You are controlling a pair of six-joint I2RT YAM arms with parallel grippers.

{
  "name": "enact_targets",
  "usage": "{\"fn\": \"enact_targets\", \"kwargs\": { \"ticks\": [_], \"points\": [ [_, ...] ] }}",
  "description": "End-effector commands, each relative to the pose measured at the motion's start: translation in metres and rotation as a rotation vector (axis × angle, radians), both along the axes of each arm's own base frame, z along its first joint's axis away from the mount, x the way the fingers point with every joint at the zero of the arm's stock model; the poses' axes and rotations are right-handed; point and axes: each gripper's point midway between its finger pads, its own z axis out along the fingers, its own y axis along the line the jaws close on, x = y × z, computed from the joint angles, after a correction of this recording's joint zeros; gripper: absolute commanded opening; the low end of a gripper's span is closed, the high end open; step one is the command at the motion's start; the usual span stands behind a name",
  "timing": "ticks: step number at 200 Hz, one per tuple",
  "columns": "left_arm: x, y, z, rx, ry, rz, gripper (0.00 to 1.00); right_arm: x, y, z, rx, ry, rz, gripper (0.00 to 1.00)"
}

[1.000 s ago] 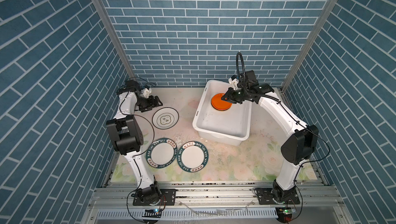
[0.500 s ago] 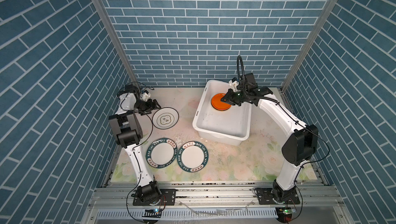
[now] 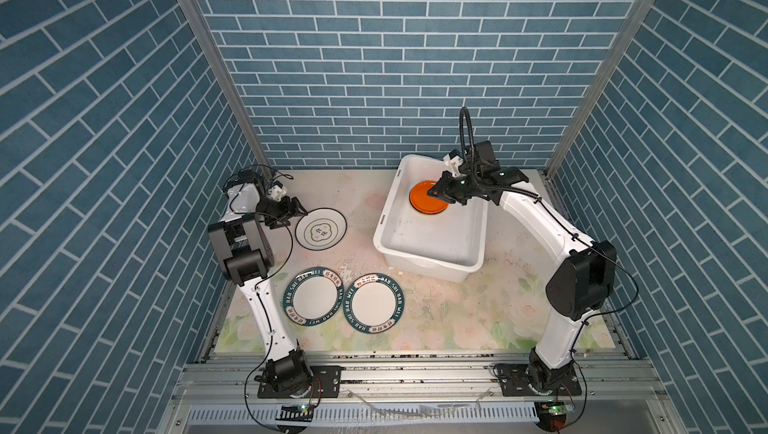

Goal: Place the plates into the plastic bin on the countertop

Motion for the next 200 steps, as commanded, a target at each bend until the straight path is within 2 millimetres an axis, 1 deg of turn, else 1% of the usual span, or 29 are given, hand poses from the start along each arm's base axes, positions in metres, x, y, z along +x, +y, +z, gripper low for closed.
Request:
{"fn": "enact_targets", "kwargs": {
  "ticks": [1, 16, 48, 70, 97, 160, 200],
  "points": [
    [0.0, 0.0, -0.008, -0.028, 0.024, 0.015, 0.79, 0.007, 0.005, 0.007, 0.032, -0.004, -0.004, 0.08],
    [-0.001, -0.001, -0.01, -0.037, 0.03, 0.02, 0.77, 0.008, 0.005, 0.006, 0.034, 0.0, -0.006, 0.08],
    [-0.004, -0.002, -0.021, -0.046, 0.056, 0.017, 0.75, 0.009, 0.007, 0.003, 0.039, 0.011, -0.004, 0.07],
    [-0.004, -0.006, -0.022, -0.072, 0.057, 0.013, 0.74, 0.009, 0.007, 0.003, 0.04, 0.015, -0.003, 0.07],
    [-0.006, -0.007, -0.028, -0.083, 0.071, 0.014, 0.72, 0.009, 0.007, 0.003, 0.039, 0.015, -0.003, 0.06],
    [-0.007, -0.017, -0.034, -0.138, 0.07, -0.011, 0.69, 0.009, 0.007, 0.002, 0.039, 0.02, -0.005, 0.06],
    [-0.007, -0.018, -0.036, -0.152, 0.073, -0.02, 0.68, 0.009, 0.01, 0.0, 0.044, 0.032, 0.003, 0.05]
  ]
}}
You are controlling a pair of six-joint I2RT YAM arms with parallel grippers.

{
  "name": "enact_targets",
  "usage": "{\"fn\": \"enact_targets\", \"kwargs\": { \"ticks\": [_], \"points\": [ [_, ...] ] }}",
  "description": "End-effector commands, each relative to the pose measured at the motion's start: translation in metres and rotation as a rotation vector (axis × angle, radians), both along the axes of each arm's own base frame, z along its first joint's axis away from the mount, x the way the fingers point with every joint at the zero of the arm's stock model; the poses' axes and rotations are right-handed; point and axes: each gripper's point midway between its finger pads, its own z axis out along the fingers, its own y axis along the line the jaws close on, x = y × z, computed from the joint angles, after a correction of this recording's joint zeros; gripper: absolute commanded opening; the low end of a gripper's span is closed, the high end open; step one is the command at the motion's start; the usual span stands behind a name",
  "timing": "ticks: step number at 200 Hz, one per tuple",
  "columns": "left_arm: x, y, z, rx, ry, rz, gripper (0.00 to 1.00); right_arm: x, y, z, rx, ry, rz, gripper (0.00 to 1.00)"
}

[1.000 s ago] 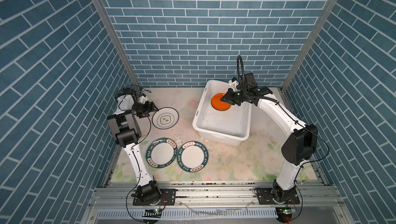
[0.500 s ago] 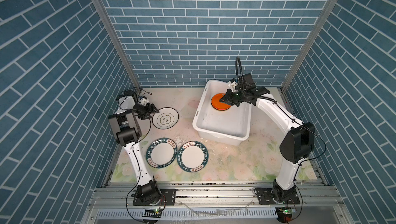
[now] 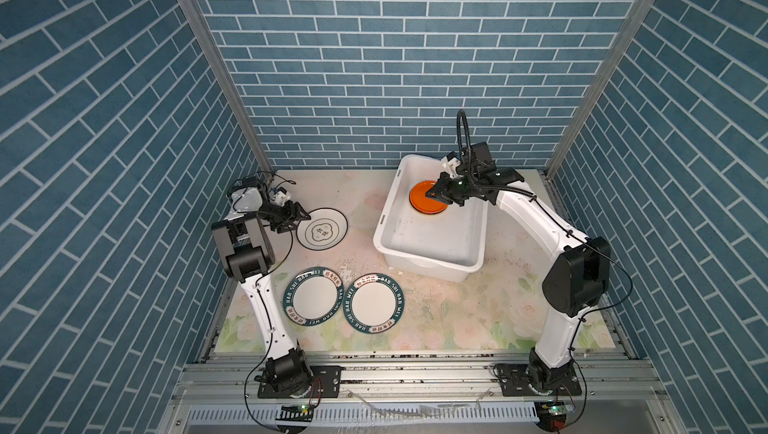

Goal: Place the plates into the plastic bin on the countertop

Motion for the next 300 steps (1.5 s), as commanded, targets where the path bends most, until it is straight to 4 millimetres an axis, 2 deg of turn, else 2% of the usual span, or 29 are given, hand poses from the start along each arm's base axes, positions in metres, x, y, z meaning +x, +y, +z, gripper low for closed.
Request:
{"fn": "enact_targets", "kwargs": {
  "ticks": [1, 48, 83, 118, 168, 255, 280, 300],
  "points": [
    [-0.007, -0.005, -0.013, -0.041, 0.035, -0.018, 0.68, 0.006, 0.005, 0.01, 0.035, 0.004, -0.005, 0.05],
    [-0.005, -0.009, -0.015, -0.071, 0.032, -0.02, 0.63, 0.008, 0.006, 0.01, 0.033, 0.013, -0.002, 0.04],
    [-0.005, -0.015, -0.016, -0.115, 0.027, -0.027, 0.54, 0.01, 0.008, 0.008, 0.033, 0.021, 0.001, 0.03],
    [-0.008, -0.021, -0.017, -0.157, 0.025, -0.039, 0.5, 0.013, 0.01, 0.005, 0.035, 0.03, 0.005, 0.03],
    [-0.015, -0.029, -0.019, -0.205, 0.028, -0.061, 0.31, 0.017, 0.013, 0.0, 0.042, 0.043, 0.011, 0.02],
    [-0.024, -0.043, -0.027, -0.227, 0.052, -0.102, 0.35, 0.023, 0.018, 0.0, 0.067, 0.043, 0.006, 0.01],
    [-0.026, -0.05, -0.031, -0.23, 0.072, -0.119, 0.34, 0.024, 0.019, -0.002, 0.071, 0.047, 0.008, 0.0],
    [-0.027, -0.051, -0.034, -0.235, 0.078, -0.125, 0.26, 0.024, 0.02, -0.001, 0.074, 0.046, 0.008, 0.0]
  ]
}}
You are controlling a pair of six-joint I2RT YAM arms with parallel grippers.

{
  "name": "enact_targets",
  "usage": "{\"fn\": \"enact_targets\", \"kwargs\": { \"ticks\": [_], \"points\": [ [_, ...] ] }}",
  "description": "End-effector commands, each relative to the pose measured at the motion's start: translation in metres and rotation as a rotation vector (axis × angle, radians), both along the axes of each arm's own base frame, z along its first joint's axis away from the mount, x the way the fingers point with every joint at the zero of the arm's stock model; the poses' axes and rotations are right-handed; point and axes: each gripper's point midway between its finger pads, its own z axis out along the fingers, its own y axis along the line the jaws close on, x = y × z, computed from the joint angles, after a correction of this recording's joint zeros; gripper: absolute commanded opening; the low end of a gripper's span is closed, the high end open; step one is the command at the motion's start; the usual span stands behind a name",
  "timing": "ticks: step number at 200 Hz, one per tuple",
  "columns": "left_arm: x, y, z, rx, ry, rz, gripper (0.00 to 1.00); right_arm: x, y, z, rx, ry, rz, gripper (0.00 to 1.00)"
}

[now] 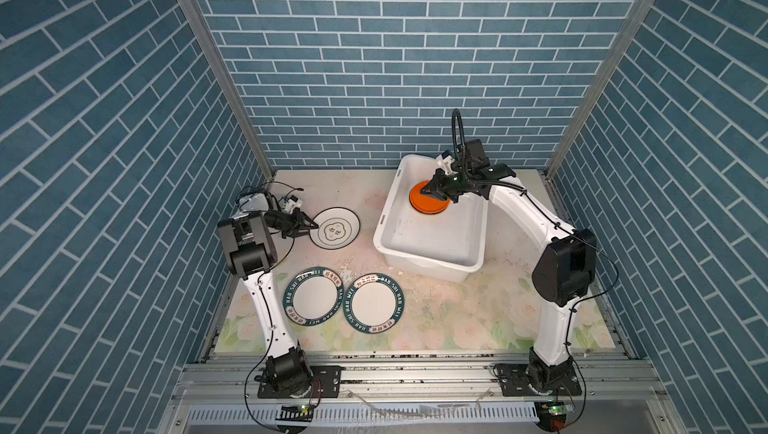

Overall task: Place the plates into the plastic bin on the countertop
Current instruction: 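Close the left gripper on the cloud-emblem plate rim and tilt it up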

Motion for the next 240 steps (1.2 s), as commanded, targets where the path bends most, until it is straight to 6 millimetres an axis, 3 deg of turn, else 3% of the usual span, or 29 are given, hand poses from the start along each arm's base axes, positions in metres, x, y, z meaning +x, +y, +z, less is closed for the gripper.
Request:
{"fn": "enact_targets", "kwargs": {
  "ticks": [1, 105, 210, 240],
  "points": [
    [-0.01, -0.008, -0.015, -0.026, 0.053, -0.027, 0.26, 0.007, 0.004, 0.005, 0.025, -0.004, -0.005, 0.0],
    [-0.001, -0.01, 0.007, -0.04, -0.001, -0.014, 0.13, 0.013, 0.007, 0.007, 0.049, -0.014, -0.012, 0.0],
    [0.014, -0.006, 0.058, -0.032, -0.081, 0.011, 0.0, 0.021, 0.011, 0.008, 0.082, -0.022, -0.009, 0.04],
    [0.02, -0.003, 0.09, 0.005, -0.153, 0.006, 0.0, 0.024, 0.01, 0.01, 0.09, -0.03, -0.011, 0.05]
  ]
}}
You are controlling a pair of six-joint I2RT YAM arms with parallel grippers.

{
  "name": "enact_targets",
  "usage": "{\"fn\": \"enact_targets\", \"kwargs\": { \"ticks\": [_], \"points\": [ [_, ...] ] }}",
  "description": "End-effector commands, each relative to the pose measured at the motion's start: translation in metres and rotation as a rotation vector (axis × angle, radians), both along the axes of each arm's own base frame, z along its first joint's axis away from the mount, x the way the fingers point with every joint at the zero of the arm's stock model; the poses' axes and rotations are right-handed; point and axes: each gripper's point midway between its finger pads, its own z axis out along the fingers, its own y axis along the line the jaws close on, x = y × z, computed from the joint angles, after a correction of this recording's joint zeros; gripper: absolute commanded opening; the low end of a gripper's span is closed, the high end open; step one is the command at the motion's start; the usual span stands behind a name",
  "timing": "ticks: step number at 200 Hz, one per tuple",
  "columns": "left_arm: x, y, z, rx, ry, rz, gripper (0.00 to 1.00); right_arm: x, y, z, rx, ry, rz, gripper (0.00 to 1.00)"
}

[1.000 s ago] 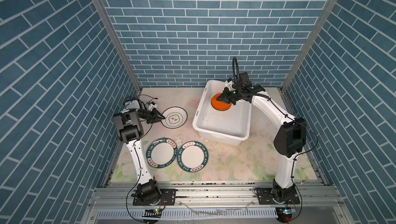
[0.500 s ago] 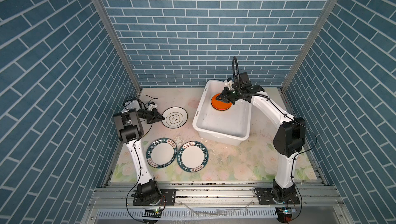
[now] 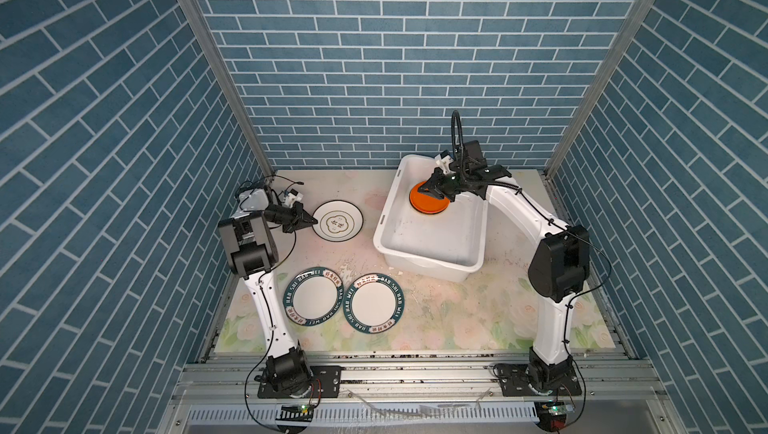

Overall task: Place the plates into the plastic bin on the countertop
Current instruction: 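Close the left gripper on the cloud-emblem plate rim and tilt it up, then lift the plate upright with the left gripper toward the right gripper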

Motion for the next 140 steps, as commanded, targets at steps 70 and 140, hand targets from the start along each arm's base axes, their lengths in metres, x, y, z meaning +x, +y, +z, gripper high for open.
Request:
{"fn": "enact_targets", "kwargs": {
  "ticks": [70, 140],
  "points": [
    [0.015, 0.005, 0.157, 0.129, -0.326, -0.004, 0.0, 0.017, 0.012, 0.03, 0.057, -0.067, 0.048, 0.1],
    [-0.001, -0.027, 0.234, 0.156, -0.498, -0.097, 0.0, 0.022, 0.038, 0.054, 0.081, -0.137, 0.172, 0.2]
  ]
}}
